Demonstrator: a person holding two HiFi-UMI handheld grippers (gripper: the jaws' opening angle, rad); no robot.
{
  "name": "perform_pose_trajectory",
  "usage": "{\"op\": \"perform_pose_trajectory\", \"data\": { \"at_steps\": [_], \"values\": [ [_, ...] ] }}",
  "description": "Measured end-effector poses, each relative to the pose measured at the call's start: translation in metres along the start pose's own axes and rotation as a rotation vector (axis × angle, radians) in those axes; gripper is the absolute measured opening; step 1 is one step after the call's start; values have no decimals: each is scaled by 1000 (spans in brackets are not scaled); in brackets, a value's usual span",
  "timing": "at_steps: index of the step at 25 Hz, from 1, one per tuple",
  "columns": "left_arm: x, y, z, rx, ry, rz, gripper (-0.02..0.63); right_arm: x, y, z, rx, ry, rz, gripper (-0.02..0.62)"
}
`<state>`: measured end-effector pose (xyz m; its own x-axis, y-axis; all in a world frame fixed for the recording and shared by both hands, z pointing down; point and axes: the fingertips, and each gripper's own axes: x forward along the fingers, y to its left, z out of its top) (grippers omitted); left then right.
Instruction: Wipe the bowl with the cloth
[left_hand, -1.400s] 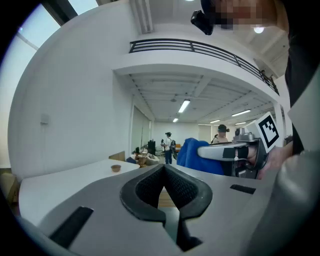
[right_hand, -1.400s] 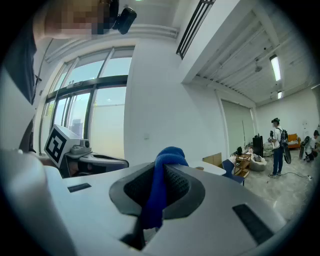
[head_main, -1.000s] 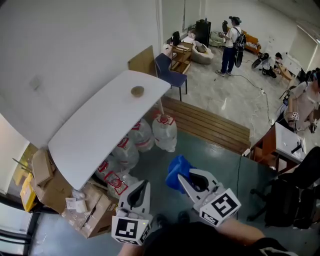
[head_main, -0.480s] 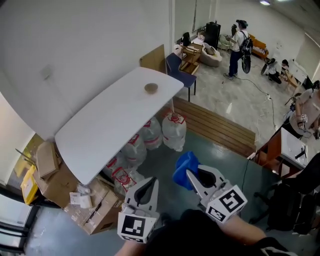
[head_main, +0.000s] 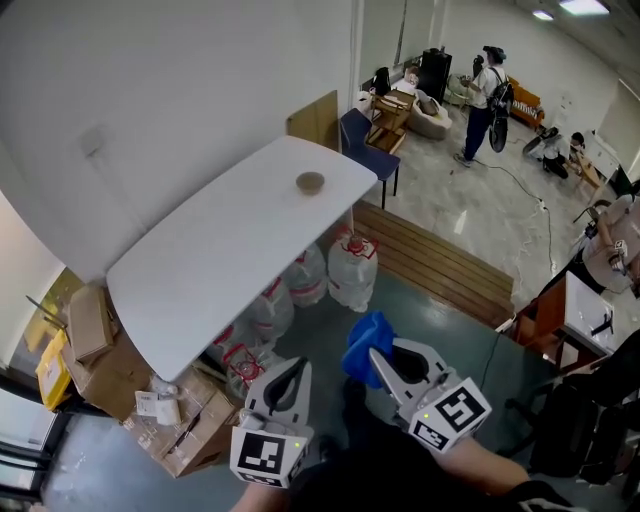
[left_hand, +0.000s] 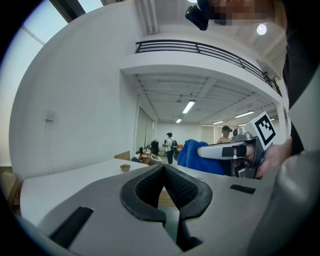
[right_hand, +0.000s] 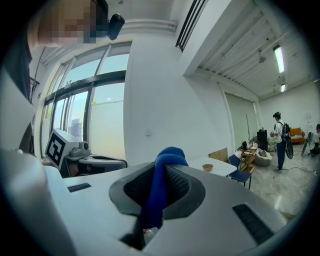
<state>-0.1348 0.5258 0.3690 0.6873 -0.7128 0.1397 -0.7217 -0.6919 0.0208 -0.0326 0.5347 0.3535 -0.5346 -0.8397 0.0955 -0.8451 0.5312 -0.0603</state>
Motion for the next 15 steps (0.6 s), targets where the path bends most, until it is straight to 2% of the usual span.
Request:
{"op": "perform_pose_trajectory", "data": {
  "at_steps": [6, 15],
  "values": [
    [70, 36, 1, 4, 29, 20, 9, 48, -63, -1, 7, 7, 7, 35],
    [202, 71, 26, 28, 29, 27, 9, 109, -182, 14, 14, -4, 26, 35]
  ]
}}
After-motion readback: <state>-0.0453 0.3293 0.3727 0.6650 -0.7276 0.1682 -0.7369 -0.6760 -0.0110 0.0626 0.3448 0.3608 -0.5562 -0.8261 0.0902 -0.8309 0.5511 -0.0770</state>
